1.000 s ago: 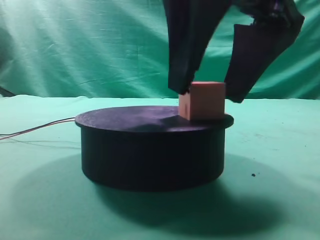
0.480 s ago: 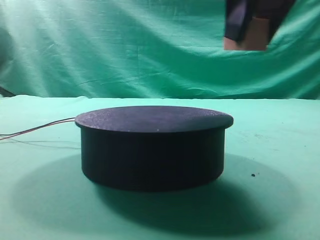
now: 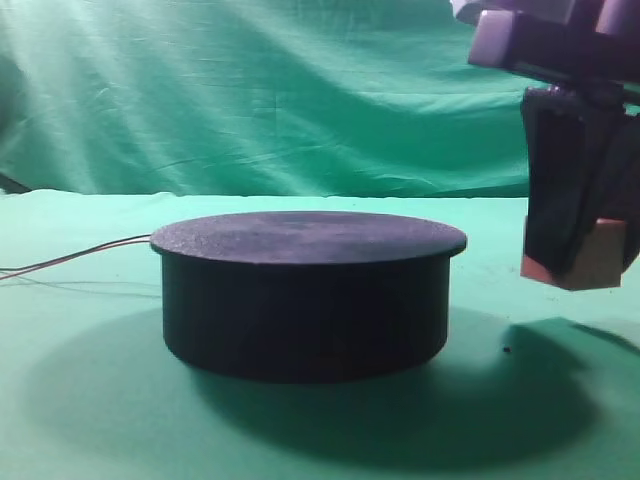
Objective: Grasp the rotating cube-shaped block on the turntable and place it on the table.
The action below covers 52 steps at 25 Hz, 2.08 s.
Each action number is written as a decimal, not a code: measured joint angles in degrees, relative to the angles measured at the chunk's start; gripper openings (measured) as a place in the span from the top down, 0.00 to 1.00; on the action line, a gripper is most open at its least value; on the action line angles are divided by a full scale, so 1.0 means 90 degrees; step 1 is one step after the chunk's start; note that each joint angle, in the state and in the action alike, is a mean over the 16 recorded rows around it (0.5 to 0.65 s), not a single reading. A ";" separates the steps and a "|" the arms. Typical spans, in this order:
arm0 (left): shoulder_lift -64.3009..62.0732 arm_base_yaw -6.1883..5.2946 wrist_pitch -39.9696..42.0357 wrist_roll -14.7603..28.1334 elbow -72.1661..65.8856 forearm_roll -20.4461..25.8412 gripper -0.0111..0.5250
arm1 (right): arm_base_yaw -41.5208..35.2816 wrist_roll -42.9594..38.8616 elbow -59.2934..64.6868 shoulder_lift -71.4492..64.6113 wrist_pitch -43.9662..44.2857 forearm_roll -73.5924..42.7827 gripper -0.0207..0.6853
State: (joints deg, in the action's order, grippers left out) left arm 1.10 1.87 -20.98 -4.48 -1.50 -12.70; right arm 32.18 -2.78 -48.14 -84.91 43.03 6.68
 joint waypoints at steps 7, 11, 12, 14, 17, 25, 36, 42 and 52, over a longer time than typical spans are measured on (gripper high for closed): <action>0.0000 0.0000 0.0000 0.0000 0.0000 0.0000 0.98 | 0.0003 -0.0387 -0.0235 0.1200 0.0736 -0.0412 0.65; 0.0000 0.0000 0.0000 0.0000 0.0000 0.0000 0.98 | 0.0003 -0.0515 0.0025 0.2161 0.0964 -0.0548 0.84; 0.0000 0.0000 0.0000 0.0000 0.0000 0.0000 0.98 | 0.0003 -0.0530 0.0122 0.2409 0.0983 -0.0553 0.88; 0.0000 0.0000 0.0000 0.0000 0.0000 0.0000 0.98 | 0.0003 -0.0545 0.0326 0.2888 0.0976 -0.0527 0.93; 0.0000 0.0000 0.0000 0.0000 0.0000 0.0000 0.98 | 0.0003 -0.0544 0.0634 0.3540 0.0874 -0.0412 0.97; 0.0000 0.0000 0.0000 0.0000 0.0000 0.0000 0.98 | 0.0003 0.0017 0.1161 0.4655 0.0412 -0.0021 0.97; 0.0000 0.0000 0.0000 0.0000 0.0000 0.0000 0.98 | -0.0380 0.1639 0.1622 0.5396 -0.0661 0.0182 0.97; 0.0000 0.0000 0.0000 0.0000 0.0000 0.0000 0.98 | -0.1186 0.2002 0.2572 0.6224 -0.1834 0.0277 0.97; 0.0000 0.0000 0.0000 0.0000 0.0000 0.0000 0.98 | -0.2465 0.2049 0.4621 0.8318 -0.3135 0.0497 0.97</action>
State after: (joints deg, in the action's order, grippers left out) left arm 1.10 1.87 -20.98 -4.48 -1.50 -12.70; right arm 10.00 15.66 -6.55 -10.04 14.81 11.15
